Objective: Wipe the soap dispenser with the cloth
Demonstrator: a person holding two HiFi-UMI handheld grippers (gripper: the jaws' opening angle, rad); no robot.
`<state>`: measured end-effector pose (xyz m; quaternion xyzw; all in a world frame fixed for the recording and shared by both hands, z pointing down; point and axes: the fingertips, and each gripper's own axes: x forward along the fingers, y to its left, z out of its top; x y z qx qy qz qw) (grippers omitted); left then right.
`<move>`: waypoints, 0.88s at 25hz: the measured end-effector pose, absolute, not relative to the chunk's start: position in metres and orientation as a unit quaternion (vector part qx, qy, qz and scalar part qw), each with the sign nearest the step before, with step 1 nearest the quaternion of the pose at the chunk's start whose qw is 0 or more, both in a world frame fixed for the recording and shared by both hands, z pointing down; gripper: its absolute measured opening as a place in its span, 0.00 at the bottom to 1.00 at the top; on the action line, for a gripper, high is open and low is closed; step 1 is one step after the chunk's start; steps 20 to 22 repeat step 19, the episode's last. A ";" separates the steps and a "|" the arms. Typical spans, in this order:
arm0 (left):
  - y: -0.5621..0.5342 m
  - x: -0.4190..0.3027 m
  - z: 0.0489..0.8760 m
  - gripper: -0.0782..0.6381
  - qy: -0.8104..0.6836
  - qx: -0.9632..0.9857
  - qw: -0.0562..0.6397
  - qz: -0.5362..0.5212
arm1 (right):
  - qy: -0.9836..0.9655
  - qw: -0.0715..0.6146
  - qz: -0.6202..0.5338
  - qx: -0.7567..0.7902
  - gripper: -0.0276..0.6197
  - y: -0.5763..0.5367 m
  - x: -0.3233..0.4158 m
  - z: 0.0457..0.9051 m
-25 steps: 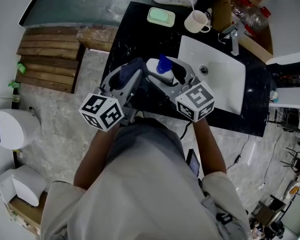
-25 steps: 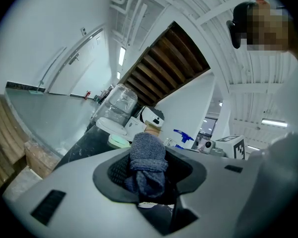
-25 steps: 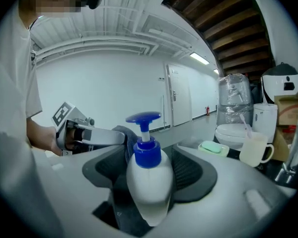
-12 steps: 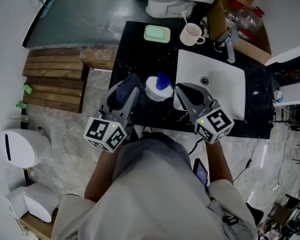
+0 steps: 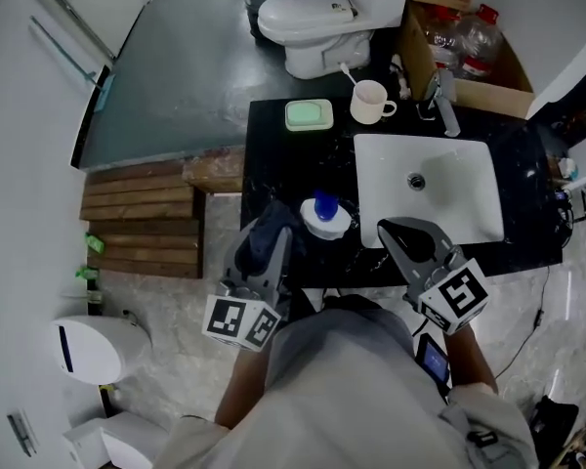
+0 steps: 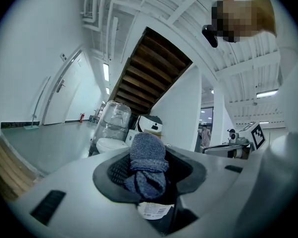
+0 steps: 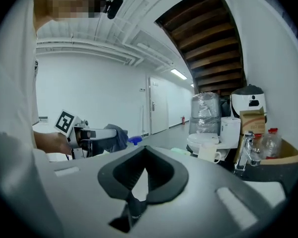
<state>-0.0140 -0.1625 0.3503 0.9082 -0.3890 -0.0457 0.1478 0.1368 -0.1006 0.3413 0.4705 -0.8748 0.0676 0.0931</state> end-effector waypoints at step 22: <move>-0.165 -0.007 0.362 0.32 -0.378 0.912 0.152 -0.044 | -0.885 0.104 0.055 0.450 0.04 -0.106 0.122 0.339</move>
